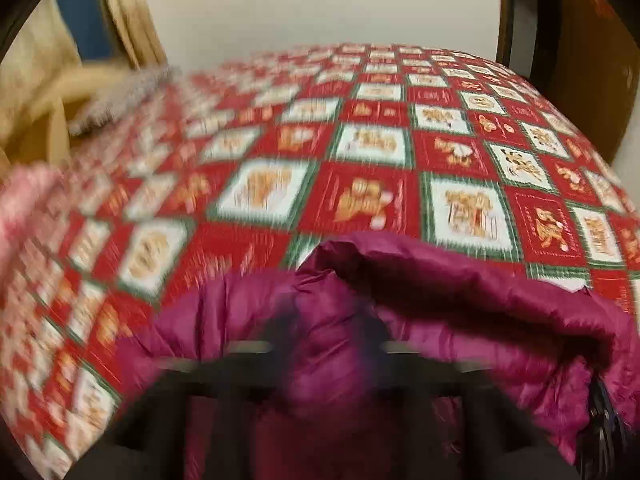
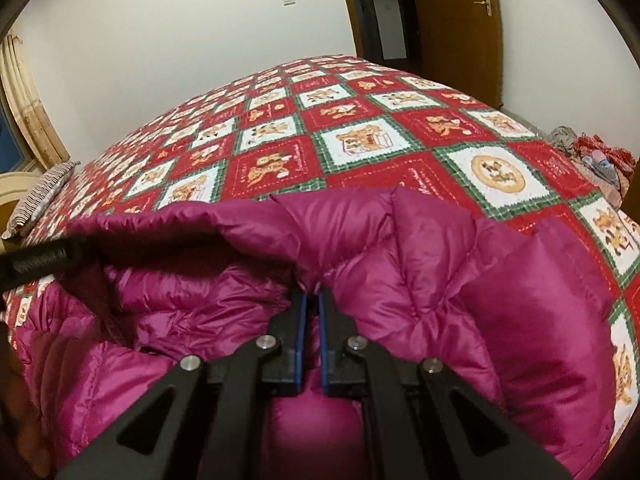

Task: Fold large clothes
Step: 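Fold the jacket side inward with the left tool toward the right tool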

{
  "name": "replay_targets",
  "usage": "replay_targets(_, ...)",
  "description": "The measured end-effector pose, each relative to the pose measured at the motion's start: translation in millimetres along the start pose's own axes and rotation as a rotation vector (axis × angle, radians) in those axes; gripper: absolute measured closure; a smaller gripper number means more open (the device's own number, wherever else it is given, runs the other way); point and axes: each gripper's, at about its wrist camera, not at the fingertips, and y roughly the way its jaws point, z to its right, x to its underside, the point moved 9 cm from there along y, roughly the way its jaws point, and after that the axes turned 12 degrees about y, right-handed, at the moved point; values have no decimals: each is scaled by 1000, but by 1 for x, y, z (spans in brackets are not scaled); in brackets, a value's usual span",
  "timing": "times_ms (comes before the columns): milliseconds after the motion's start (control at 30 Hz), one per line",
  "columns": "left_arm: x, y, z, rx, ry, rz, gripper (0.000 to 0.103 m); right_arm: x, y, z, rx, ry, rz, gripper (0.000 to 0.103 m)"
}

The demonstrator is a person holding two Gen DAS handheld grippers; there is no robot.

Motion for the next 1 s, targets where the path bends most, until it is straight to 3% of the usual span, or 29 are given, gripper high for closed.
replay_targets(200, 42, 0, -23, 93, -160, 12, 89, -1, 1, 0, -8, 8, 0, 98)
replay_targets(267, 50, 4, -27, 125, -218, 57, 87, -1, 0, 0, -10, 10, 0, 98)
replay_targets(333, 52, 6, -26, 123, -222, 107, 87, -1, 1, 0, -7, 8, -1, 98)
replay_targets(467, 48, 7, -21, 82, -193, 116, 86, -1, 2, 0, 3, 2, -4, 98)
replay_targets(633, 49, 8, -26, 134, -230, 139, 86, -1, -6, 0, -11, 2, -67, 93)
replay_targets(667, 48, 8, -26, 138, -233, 140, 86, -4, -17, 4, -2, 10, -62, 93)
replay_targets(733, 47, 8, -26, 132, -228, 144, 86, -21, -50, 8, 6, 27, 45, 91)
replay_targets(767, 47, 8, -25, 129, -224, 145, 86, -30, -62, 4, 3, 24, 88, 86)
replay_targets(833, 47, 8, -25, 129, -223, 145, 86, -45, -69, -12, -19, 8, 114, 85)
replay_targets(1000, 47, 8, -27, 153, -238, 150, 86, -47, -21, -68, -16, -88, 28, 85)
